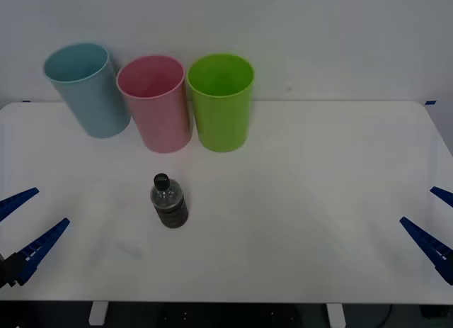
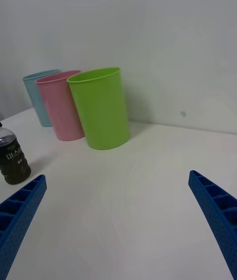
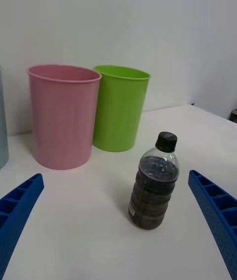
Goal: Grasp the object on the table and drop it into the matching bin: aluminum can to the light blue bin, PET bottle to the pink bin.
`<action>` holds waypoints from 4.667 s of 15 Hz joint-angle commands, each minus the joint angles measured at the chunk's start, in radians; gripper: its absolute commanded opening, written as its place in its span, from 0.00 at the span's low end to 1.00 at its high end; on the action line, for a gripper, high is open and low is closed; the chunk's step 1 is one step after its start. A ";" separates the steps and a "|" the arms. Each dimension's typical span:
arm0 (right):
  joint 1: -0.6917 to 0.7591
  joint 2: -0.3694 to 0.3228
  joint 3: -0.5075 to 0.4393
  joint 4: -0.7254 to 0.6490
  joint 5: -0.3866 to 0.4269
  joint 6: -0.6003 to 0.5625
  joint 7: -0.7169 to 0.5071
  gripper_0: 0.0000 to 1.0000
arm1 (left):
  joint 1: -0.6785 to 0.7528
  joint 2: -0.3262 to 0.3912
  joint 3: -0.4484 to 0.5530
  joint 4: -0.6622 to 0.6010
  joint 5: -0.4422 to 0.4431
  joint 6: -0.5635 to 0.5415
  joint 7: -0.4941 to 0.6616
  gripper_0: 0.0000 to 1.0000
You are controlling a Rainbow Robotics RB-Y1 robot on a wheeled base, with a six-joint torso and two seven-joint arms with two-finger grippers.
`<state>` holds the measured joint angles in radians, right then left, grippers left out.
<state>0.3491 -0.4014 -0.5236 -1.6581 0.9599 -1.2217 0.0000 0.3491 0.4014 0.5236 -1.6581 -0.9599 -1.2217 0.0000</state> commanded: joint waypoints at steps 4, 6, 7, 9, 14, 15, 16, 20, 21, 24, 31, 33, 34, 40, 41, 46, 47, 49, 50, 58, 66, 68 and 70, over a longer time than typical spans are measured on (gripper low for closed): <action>0.000 0.000 0.000 0.000 0.000 0.000 0.000 1.00 | -0.025 -0.035 -0.017 0.014 0.012 0.001 0.000 1.00; 0.000 0.000 0.000 0.000 0.000 0.000 0.000 1.00 | -0.027 -0.029 -0.025 0.014 0.009 0.005 -0.005 1.00; 0.000 0.000 0.000 0.000 0.000 0.000 0.000 1.00 | -0.027 -0.030 -0.028 0.018 0.006 0.007 -0.006 1.00; 0.000 0.000 0.000 0.000 0.000 0.000 0.000 1.00 | -0.027 -0.030 -0.030 0.018 -0.020 0.013 -0.012 1.00; 0.000 0.000 0.000 0.000 0.000 0.000 0.000 1.00 | -0.028 -0.030 -0.053 0.018 -0.112 0.033 -0.028 1.00; 0.000 0.000 0.000 0.000 0.000 0.000 0.000 1.00 | -0.030 -0.030 -0.056 0.018 -0.128 0.038 -0.031 1.00; 0.000 0.000 0.000 0.000 0.000 0.000 0.000 1.00 | -0.030 -0.030 -0.066 0.020 -0.131 0.039 -0.035 1.00; 0.000 0.000 0.000 0.000 0.000 0.000 0.000 1.00 | -0.062 -0.030 -0.120 0.107 -0.131 0.051 -0.161 1.00; 0.000 0.000 0.000 0.000 0.000 0.000 0.000 1.00 | -0.076 -0.029 -0.128 0.135 -0.131 0.051 -0.189 1.00; 0.000 0.000 0.000 0.000 0.000 0.000 0.000 1.00 | -0.119 -0.030 -0.155 0.204 -0.131 0.054 -0.238 1.00; 0.000 0.000 0.000 0.000 0.000 0.000 0.000 1.00 | -0.203 -0.052 -0.228 0.284 -0.134 0.074 -0.241 1.00; 0.000 0.000 0.000 0.000 0.000 0.000 0.000 1.00 | -0.222 -0.078 -0.228 0.288 -0.168 0.074 -0.239 1.00; 0.000 0.000 0.000 0.000 0.000 0.000 0.000 1.00 | -0.231 -0.096 -0.223 0.290 -0.192 0.077 -0.241 1.00; 0.000 0.000 0.000 0.000 0.000 0.000 0.000 1.00 | -0.266 -0.181 -0.212 0.290 -0.289 0.084 -0.244 1.00; 0.000 0.000 0.000 0.000 0.000 0.000 0.000 1.00 | -0.271 -0.190 -0.212 0.290 -0.303 0.085 -0.242 1.00; 0.000 0.000 0.000 0.000 0.000 0.000 0.000 1.00 | -0.302 -0.222 -0.215 0.307 -0.345 0.100 -0.242 1.00; 0.000 0.000 0.000 0.000 0.000 0.000 0.000 1.00 | -0.320 -0.222 -0.221 0.331 -0.347 0.100 -0.244 1.00; 0.000 0.000 0.000 0.000 0.000 0.000 0.000 1.00 | -0.357 -0.222 -0.226 0.380 -0.347 0.099 -0.256 1.00; 0.000 0.000 0.000 0.000 0.000 0.000 0.000 1.00 | -0.378 -0.222 -0.228 0.409 -0.347 0.100 -0.265 1.00; 0.000 0.000 0.000 0.000 0.000 0.000 0.000 1.00 | -0.446 -0.225 -0.266 0.480 -0.355 0.122 -0.293 1.00; 0.000 0.000 0.000 0.000 0.000 0.000 0.000 1.00 | -0.456 -0.233 -0.261 0.480 -0.378 0.126 -0.293 1.00; 0.000 0.000 0.000 0.000 0.000 0.000 0.000 1.00 | -0.456 -0.233 -0.261 0.478 -0.378 0.128 -0.299 0.17; 0.000 0.000 0.000 0.000 0.000 0.000 0.000 1.00 | -0.458 -0.233 -0.261 0.478 -0.379 0.126 -0.305 0.00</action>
<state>0.3491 -0.4014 -0.5236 -1.6581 0.9600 -1.2217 0.0000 -0.1079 0.1687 0.2622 -1.1785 -1.3382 -1.0939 -0.3029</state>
